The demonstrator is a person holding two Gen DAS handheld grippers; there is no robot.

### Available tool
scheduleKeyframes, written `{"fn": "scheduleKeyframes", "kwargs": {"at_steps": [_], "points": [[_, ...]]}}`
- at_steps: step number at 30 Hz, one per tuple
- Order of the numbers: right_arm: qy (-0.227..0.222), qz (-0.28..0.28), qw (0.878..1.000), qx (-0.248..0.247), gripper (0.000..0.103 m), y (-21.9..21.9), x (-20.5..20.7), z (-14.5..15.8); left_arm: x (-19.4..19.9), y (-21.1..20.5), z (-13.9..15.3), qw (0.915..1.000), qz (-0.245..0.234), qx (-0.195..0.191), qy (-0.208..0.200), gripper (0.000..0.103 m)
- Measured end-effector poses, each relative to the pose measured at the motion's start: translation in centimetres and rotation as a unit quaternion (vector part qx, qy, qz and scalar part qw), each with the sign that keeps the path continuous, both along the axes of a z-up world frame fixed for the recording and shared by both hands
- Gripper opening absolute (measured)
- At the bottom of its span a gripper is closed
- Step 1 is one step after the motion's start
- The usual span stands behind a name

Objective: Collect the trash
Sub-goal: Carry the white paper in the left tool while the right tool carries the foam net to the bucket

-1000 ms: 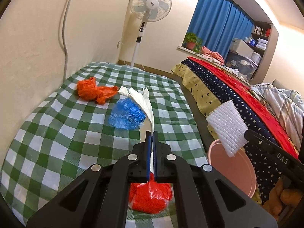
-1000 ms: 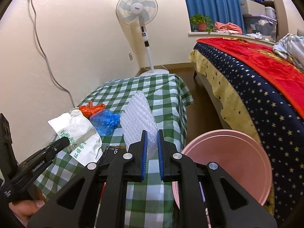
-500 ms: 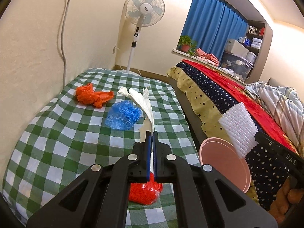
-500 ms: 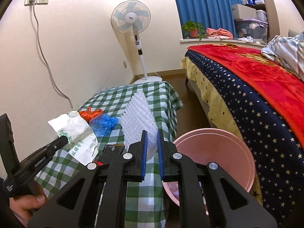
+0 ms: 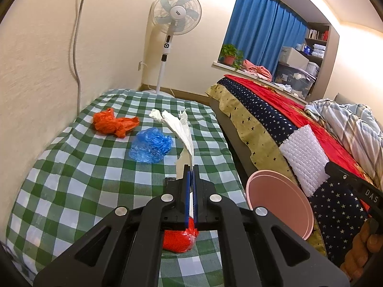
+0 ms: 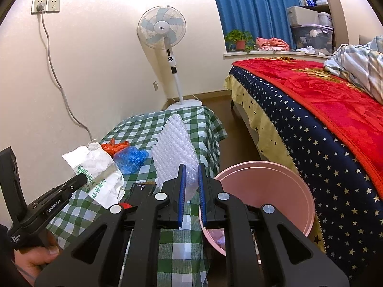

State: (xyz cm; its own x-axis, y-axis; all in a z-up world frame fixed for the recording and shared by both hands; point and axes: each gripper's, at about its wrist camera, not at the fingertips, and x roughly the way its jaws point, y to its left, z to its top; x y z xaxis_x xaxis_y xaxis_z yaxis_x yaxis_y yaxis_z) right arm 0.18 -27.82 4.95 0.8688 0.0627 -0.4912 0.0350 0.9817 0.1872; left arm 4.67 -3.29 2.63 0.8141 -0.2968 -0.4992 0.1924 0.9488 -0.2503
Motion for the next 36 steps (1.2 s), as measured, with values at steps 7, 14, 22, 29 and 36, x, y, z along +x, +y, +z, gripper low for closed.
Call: {"fn": "scheduleKeyframes", "kwargs": {"at_steps": [7,14,22,29,36], "points": [[-0.001,-0.007,1.0,0.0,0.011,-0.2,-0.2,0.1,-0.1,-0.1,0.0,1.0,-0.001,0.0,0.0,0.002],[-0.003,-0.018,1.0,-0.002,0.011,-0.5,-0.2,0.1,0.0,-0.3,-0.1,1.0,-0.003,0.001,0.001,0.002],[-0.006,-0.045,0.999,-0.007,0.011,-1.3,-0.3,0.2,0.1,-1.0,-0.1,1.0,-0.008,0.002,0.0,0.002],[-0.001,-0.07,0.997,-0.02,0.011,-2.0,-0.2,-0.1,0.5,-2.1,-0.1,0.9998,-0.018,0.007,-0.002,0.002],[0.006,-0.086,0.996,-0.019,0.011,-2.9,0.3,-0.5,1.0,-3.3,-0.3,0.9996,-0.029,0.009,-0.003,0.002]]}}
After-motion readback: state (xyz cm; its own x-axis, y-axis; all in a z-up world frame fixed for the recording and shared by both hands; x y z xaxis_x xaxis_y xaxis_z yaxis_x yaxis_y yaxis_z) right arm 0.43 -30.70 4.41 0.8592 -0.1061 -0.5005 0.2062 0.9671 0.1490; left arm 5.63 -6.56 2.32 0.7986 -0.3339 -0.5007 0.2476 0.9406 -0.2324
